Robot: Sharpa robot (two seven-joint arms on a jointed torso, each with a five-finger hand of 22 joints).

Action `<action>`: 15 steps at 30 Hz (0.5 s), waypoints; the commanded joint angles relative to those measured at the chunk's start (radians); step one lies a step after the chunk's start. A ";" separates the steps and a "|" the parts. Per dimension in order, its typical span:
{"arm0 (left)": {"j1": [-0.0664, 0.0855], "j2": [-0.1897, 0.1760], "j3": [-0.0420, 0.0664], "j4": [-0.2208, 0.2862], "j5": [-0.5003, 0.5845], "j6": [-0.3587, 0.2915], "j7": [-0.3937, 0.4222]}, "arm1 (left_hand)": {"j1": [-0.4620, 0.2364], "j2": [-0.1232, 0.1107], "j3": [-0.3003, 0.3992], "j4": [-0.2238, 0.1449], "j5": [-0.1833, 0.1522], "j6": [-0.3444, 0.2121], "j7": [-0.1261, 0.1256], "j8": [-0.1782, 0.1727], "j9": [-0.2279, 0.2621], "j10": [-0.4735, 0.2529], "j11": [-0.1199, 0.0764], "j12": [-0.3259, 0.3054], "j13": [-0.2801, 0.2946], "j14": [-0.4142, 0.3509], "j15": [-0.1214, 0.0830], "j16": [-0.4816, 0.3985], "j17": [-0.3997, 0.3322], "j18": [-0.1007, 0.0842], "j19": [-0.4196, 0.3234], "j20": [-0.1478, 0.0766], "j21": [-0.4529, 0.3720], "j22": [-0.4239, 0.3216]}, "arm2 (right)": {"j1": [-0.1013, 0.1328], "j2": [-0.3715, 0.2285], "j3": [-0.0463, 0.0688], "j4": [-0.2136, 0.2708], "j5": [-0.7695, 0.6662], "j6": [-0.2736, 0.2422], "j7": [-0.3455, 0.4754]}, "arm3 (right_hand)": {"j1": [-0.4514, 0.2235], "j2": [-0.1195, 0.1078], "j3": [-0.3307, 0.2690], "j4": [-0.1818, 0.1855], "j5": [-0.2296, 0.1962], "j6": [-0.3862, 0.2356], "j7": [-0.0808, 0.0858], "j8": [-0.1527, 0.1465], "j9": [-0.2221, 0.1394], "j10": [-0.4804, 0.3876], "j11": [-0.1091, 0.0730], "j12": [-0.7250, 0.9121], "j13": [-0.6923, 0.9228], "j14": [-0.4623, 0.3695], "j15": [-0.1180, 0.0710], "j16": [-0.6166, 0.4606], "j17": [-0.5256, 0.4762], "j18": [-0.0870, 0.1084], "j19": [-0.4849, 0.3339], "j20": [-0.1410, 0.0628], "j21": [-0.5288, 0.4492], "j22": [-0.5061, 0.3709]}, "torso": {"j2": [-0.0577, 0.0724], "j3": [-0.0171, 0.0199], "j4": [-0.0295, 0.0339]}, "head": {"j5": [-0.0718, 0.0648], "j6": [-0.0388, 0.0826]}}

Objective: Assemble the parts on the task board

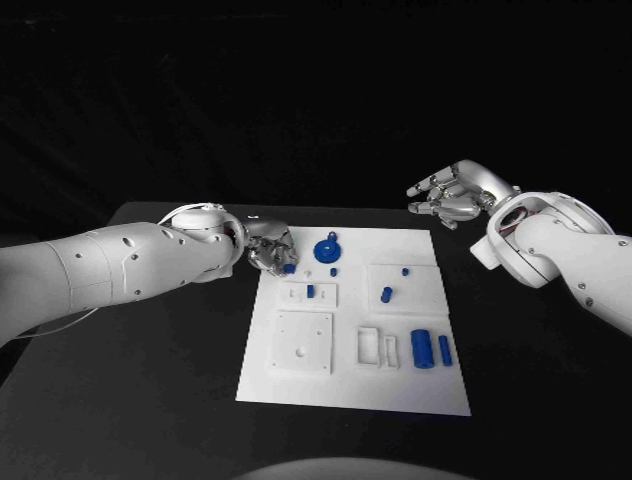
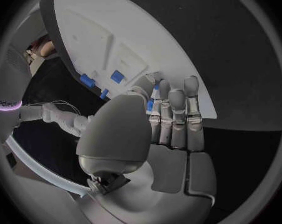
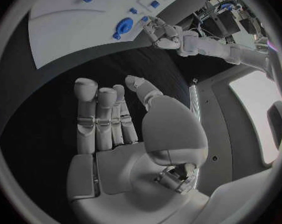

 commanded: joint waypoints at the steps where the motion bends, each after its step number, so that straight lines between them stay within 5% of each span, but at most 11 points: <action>1: -0.011 -0.001 -0.008 -0.006 -0.018 0.041 -0.036 | 0.011 -0.004 -0.013 0.000 -0.004 -0.049 0.027 -0.007 -0.008 0.010 0.001 -0.008 -0.002 0.004 -0.001 -0.003 0.000 0.001 0.008 -0.003 0.002 0.020 | 0.000 0.000 0.000 0.001 -0.006 0.012 0.005 | 0.000 -0.007 -0.001 0.004 0.007 -0.006 0.003 0.003 -0.001 0.008 0.000 -0.004 0.002 0.003 -0.001 -0.007 0.000 0.010 0.035 -0.008 -0.004 0.062 | 0.000 -0.0001 0.0003 | 0.000 -0.001; 9: -0.011 -0.002 -0.008 -0.006 -0.019 0.047 -0.038 | 0.022 -0.003 -0.022 -0.002 -0.005 -0.067 0.028 -0.007 -0.008 0.014 0.001 -0.014 -0.003 0.006 -0.002 -0.004 0.001 0.000 0.009 -0.005 0.001 0.020 | -0.001 0.000 0.000 0.000 -0.006 0.013 0.005 | 0.000 -0.007 -0.001 0.004 0.007 -0.006 0.003 0.003 -0.001 0.008 0.000 -0.004 0.002 0.003 -0.001 -0.008 -0.001 0.010 0.035 -0.008 -0.005 0.061 | 0.000 -0.0006 0.0000 | 0.000 -0.002; 15: -0.011 -0.003 -0.008 -0.007 -0.021 0.052 -0.036 | 0.032 0.003 -0.010 -0.012 -0.004 0.017 0.039 -0.004 -0.005 0.012 0.010 -0.015 -0.002 0.006 0.003 -0.004 0.003 0.005 0.007 -0.002 0.008 0.022 | -0.001 0.000 0.000 0.000 -0.006 0.014 0.005 | 0.000 -0.007 -0.001 0.004 0.007 -0.006 0.003 0.003 -0.001 0.008 0.000 -0.004 0.002 0.003 -0.001 -0.008 -0.001 0.010 0.035 -0.008 -0.005 0.061 | 0.000 -0.0007 0.0004 | 0.001 -0.001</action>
